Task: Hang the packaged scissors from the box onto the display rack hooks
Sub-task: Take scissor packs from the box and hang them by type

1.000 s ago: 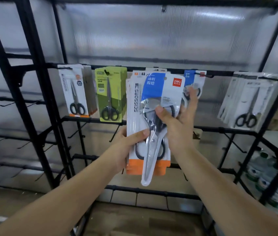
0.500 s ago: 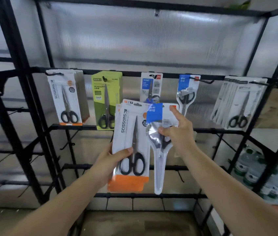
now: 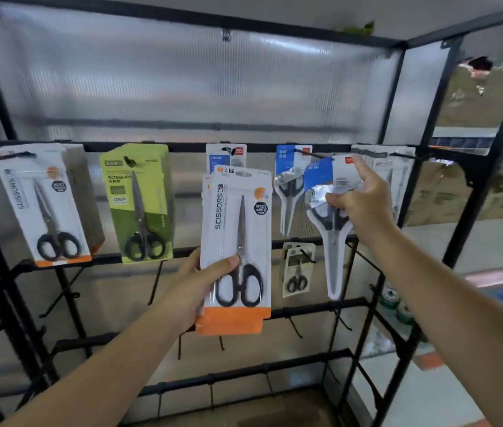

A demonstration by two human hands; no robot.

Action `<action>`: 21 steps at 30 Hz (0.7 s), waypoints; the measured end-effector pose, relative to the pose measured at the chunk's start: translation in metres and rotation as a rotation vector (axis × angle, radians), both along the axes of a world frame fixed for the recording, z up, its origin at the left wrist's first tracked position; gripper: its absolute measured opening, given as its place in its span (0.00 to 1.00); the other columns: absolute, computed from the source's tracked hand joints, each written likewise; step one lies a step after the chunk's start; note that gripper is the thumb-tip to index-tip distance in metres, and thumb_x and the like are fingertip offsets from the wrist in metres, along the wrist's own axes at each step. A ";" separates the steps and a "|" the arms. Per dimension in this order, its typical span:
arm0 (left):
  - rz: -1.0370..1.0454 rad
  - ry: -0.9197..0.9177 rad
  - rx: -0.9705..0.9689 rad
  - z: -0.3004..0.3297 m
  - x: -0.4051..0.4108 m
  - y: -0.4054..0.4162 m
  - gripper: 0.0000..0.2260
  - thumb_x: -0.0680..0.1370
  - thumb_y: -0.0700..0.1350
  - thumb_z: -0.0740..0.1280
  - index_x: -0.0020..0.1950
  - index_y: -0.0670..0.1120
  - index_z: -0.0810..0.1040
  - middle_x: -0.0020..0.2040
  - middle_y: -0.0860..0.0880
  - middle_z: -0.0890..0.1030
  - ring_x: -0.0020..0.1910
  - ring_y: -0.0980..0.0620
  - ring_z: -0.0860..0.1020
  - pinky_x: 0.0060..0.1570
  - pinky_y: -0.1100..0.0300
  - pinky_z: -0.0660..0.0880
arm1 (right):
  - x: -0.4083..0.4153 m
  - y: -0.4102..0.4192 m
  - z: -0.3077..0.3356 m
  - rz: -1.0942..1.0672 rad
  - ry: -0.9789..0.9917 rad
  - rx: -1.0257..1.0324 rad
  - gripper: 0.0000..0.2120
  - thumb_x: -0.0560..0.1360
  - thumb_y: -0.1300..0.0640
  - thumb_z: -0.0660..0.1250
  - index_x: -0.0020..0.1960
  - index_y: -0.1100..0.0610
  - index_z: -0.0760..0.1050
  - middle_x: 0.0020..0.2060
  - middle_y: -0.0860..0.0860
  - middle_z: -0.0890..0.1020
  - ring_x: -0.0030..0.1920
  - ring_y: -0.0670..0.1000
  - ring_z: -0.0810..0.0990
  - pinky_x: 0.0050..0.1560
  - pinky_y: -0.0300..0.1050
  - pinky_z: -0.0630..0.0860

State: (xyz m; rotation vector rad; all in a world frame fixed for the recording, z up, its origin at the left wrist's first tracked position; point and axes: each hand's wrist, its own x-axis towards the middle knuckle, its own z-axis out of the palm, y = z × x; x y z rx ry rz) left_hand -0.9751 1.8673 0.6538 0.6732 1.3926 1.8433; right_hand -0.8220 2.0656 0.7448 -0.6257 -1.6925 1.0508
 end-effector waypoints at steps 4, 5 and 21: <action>-0.004 0.020 -0.011 0.003 0.006 0.027 0.31 0.58 0.49 0.77 0.60 0.50 0.74 0.45 0.46 0.85 0.42 0.44 0.84 0.34 0.53 0.80 | -0.002 0.026 0.013 0.015 -0.020 0.024 0.37 0.70 0.72 0.67 0.74 0.56 0.58 0.73 0.54 0.62 0.66 0.57 0.72 0.62 0.56 0.73; 0.001 0.014 -0.010 0.003 0.007 0.033 0.32 0.57 0.49 0.78 0.60 0.50 0.74 0.46 0.46 0.85 0.42 0.44 0.84 0.34 0.53 0.80 | -0.003 0.032 0.012 0.026 -0.039 0.028 0.36 0.70 0.73 0.66 0.74 0.56 0.58 0.73 0.54 0.61 0.63 0.56 0.72 0.62 0.54 0.71; 0.240 -0.010 0.055 0.002 0.029 0.094 0.26 0.62 0.48 0.75 0.58 0.47 0.76 0.47 0.45 0.85 0.42 0.46 0.84 0.34 0.55 0.79 | 0.003 0.090 -0.013 0.071 -0.173 0.202 0.36 0.70 0.67 0.69 0.73 0.48 0.61 0.46 0.40 0.75 0.38 0.50 0.81 0.34 0.51 0.80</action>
